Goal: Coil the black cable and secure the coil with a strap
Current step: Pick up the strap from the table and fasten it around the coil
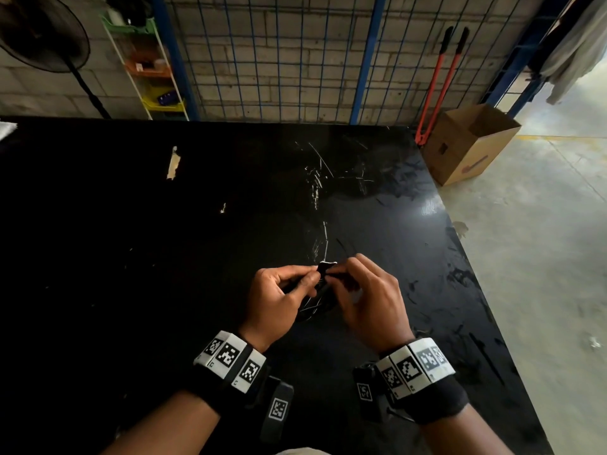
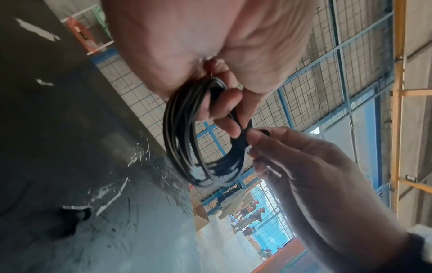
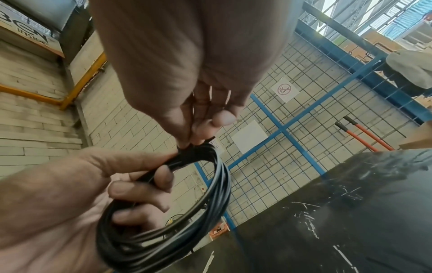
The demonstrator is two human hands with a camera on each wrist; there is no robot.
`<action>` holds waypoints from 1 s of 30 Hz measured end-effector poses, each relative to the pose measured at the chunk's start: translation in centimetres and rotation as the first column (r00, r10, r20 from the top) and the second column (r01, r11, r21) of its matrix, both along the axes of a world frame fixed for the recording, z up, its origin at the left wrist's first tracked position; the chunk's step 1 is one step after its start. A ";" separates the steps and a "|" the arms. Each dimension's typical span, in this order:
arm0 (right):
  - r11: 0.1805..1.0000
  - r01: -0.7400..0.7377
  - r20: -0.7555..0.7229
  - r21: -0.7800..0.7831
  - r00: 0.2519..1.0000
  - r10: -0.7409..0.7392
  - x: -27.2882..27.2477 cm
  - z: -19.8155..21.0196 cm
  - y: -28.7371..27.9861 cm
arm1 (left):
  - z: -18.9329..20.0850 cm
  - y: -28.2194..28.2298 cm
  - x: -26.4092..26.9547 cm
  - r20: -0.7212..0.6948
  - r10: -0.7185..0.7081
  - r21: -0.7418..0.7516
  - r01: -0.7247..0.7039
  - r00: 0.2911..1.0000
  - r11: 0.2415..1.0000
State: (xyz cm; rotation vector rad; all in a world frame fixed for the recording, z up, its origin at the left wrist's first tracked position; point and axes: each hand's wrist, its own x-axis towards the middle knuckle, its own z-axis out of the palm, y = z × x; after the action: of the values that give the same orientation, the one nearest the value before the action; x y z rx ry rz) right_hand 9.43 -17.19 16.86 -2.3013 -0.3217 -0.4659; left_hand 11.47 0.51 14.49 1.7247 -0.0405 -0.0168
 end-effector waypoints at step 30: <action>0.643 0.196 -0.526 0.740 0.765 0.372 1.0 -2.1 -1.1 | 1.2 0.8 0.9 -0.317 -0.182 -0.500 -0.001 0.931 0.866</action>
State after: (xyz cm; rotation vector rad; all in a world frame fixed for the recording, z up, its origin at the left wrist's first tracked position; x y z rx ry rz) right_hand 10.38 -18.31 14.78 -1.4312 0.1120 0.2603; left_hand 12.32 1.30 15.66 1.1799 0.1326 -0.3630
